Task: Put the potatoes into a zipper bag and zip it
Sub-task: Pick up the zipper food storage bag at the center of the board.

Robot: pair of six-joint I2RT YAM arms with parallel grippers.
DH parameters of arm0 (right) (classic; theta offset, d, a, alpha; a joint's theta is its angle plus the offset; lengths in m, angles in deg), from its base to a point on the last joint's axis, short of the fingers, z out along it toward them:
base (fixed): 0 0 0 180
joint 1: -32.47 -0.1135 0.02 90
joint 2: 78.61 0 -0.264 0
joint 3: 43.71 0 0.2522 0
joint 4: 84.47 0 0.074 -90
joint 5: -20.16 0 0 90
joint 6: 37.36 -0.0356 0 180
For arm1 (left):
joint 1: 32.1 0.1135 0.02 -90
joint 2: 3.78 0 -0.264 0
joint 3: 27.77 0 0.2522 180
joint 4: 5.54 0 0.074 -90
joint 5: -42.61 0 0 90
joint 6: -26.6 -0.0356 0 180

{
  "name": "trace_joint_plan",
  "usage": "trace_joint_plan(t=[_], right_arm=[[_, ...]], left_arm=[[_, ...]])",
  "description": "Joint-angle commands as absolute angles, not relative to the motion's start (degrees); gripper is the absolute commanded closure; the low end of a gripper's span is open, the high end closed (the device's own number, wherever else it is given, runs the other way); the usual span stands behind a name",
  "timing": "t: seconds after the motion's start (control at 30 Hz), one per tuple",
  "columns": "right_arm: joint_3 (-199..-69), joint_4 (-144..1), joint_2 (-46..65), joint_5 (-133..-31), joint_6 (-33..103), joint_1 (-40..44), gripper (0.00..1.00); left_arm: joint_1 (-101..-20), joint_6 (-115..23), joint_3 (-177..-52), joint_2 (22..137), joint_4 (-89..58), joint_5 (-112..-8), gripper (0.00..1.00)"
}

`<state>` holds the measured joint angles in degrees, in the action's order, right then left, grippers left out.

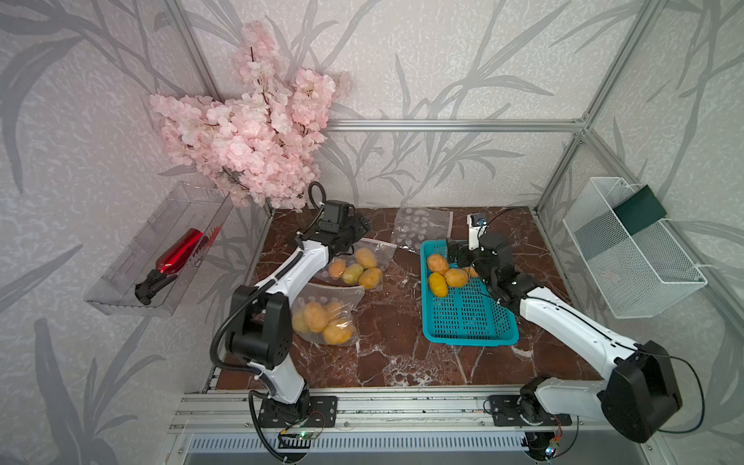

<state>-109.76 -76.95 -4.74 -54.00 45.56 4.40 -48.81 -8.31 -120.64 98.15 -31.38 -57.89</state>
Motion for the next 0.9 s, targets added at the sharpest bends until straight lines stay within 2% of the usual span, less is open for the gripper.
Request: trace_joint_plan(t=[0.0, 0.17, 0.4, 0.57, 0.87], right_arm=[[-109.9, -80.4, -6.1, -55.8, 47.4, 4.4, 0.01], [-110.2, -80.3, -4.6, -57.0, 47.9, 4.7, 0.01], [-111.9, -78.8, -2.0, -58.8, 47.4, 5.0, 0.01], [-109.1, -81.5, -5.2, -60.6, 46.7, 5.0, 0.01], [-107.8, -82.4, -7.0, -61.6, 46.4, 5.2, 0.01]], left_arm=[[-53.4, -2.5, -127.6, 106.0, -26.2, -62.1, 0.08], [-56.2, 2.6, -136.6, 116.7, -28.9, -62.7, 0.13], [-59.8, 5.5, -137.7, 118.4, -30.9, -57.6, 0.12], [-60.5, 8.7, -137.8, 121.9, -27.7, -58.8, 0.12], [-60.9, 10.2, -147.3, 131.3, -31.9, -57.8, 0.12]])
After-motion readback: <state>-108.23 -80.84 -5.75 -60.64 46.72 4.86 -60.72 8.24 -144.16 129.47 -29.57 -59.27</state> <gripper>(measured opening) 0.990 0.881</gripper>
